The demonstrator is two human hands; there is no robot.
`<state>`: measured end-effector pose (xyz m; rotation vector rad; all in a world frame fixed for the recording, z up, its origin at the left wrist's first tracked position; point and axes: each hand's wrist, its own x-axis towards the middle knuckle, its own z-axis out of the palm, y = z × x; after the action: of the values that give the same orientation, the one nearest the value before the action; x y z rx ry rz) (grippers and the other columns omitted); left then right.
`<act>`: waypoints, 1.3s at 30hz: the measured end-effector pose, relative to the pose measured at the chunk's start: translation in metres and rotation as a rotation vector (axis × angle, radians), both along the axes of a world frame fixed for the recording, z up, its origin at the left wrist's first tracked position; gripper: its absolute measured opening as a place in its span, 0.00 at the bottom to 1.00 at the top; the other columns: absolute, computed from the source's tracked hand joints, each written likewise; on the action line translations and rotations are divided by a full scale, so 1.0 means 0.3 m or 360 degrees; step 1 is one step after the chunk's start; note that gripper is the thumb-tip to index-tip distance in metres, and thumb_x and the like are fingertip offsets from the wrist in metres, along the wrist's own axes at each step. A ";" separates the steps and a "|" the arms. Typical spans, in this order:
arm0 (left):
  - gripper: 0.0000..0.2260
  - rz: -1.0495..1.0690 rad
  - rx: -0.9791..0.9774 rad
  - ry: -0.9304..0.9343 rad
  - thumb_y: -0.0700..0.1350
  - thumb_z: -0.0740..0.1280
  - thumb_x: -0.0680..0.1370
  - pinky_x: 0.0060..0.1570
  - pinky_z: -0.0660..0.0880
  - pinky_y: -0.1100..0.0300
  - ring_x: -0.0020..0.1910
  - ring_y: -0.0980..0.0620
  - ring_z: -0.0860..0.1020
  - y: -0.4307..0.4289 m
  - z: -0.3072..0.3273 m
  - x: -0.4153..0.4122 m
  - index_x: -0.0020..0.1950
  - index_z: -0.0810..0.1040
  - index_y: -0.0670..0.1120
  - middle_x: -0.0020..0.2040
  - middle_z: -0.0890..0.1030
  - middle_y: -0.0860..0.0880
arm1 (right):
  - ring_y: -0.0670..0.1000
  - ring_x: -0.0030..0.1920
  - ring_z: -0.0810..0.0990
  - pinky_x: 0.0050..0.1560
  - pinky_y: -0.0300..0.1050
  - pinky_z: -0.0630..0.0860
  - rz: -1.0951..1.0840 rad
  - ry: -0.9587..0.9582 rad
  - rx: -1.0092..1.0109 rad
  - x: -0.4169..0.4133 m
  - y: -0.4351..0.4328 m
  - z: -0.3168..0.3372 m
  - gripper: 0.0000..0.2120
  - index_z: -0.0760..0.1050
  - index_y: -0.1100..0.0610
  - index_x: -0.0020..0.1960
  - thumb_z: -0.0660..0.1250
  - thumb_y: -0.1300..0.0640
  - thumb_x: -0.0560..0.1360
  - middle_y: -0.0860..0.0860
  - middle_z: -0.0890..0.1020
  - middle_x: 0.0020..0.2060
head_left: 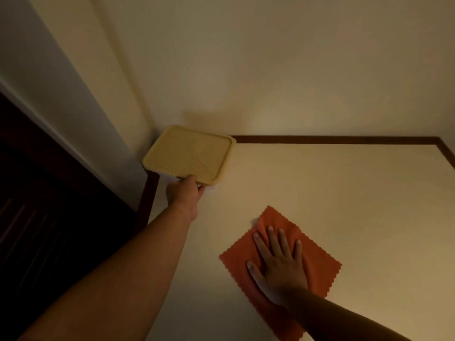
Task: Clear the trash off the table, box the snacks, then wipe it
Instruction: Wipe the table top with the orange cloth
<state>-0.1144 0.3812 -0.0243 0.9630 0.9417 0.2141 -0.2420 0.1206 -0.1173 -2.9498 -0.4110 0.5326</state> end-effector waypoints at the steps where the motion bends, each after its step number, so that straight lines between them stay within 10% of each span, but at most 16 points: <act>1: 0.06 0.0027 -0.0011 -0.0013 0.33 0.65 0.76 0.43 0.83 0.56 0.48 0.49 0.80 0.023 0.000 0.018 0.52 0.76 0.38 0.51 0.79 0.42 | 0.55 0.80 0.28 0.77 0.67 0.32 -0.0002 -0.0007 0.0009 0.013 0.022 0.004 0.36 0.31 0.35 0.80 0.38 0.24 0.78 0.45 0.33 0.81; 16: 0.05 -0.0076 -0.0048 0.0076 0.44 0.68 0.81 0.43 0.80 0.60 0.49 0.50 0.81 0.164 -0.040 0.112 0.46 0.76 0.46 0.49 0.80 0.45 | 0.54 0.80 0.26 0.75 0.69 0.29 0.0278 0.0084 0.0134 0.111 0.422 0.024 0.36 0.34 0.33 0.80 0.41 0.24 0.78 0.44 0.32 0.81; 20: 0.14 -0.0383 0.0761 0.0323 0.55 0.58 0.80 0.53 0.80 0.47 0.46 0.44 0.81 0.192 -0.124 0.012 0.44 0.75 0.47 0.45 0.81 0.44 | 0.49 0.83 0.39 0.81 0.61 0.37 -0.0016 -0.0025 0.0738 0.128 0.476 0.044 0.29 0.46 0.36 0.83 0.50 0.41 0.84 0.44 0.47 0.84; 24: 0.10 -0.0814 0.1535 0.0090 0.50 0.55 0.84 0.45 0.74 0.59 0.47 0.51 0.78 0.068 -0.182 -0.192 0.54 0.75 0.49 0.49 0.78 0.50 | 0.56 0.71 0.69 0.72 0.56 0.69 -0.0551 -0.0437 0.1044 0.239 0.399 0.081 0.25 0.74 0.52 0.73 0.54 0.53 0.78 0.54 0.76 0.69; 26: 0.15 -0.1434 0.1821 -0.0221 0.54 0.54 0.84 0.61 0.71 0.59 0.64 0.48 0.76 -0.004 -0.253 -0.296 0.66 0.74 0.53 0.63 0.77 0.50 | 0.57 0.65 0.74 0.64 0.55 0.73 -0.0578 -0.0495 0.1026 0.351 0.390 0.127 0.20 0.78 0.54 0.67 0.57 0.56 0.78 0.53 0.80 0.62; 29: 0.27 -0.2187 0.2397 -0.0308 0.63 0.51 0.82 0.78 0.44 0.49 0.82 0.49 0.46 -0.008 -0.386 -0.371 0.81 0.56 0.58 0.83 0.51 0.53 | 0.56 0.62 0.75 0.61 0.55 0.75 -0.0409 -0.0561 0.0985 0.512 0.458 0.208 0.16 0.80 0.53 0.63 0.60 0.56 0.79 0.53 0.82 0.59; 39: 0.36 -0.1984 0.2489 0.0354 0.73 0.46 0.77 0.76 0.36 0.39 0.81 0.49 0.35 0.171 -0.346 -0.384 0.82 0.43 0.61 0.83 0.39 0.53 | 0.58 0.72 0.70 0.74 0.67 0.61 0.0435 -0.0598 0.0434 0.657 0.770 0.192 0.18 0.76 0.42 0.69 0.62 0.42 0.81 0.51 0.76 0.70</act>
<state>-0.2296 0.4326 -0.1280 2.8545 0.0218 -0.3167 -0.0449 0.3515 -0.0596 -2.7323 -0.8573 -0.0627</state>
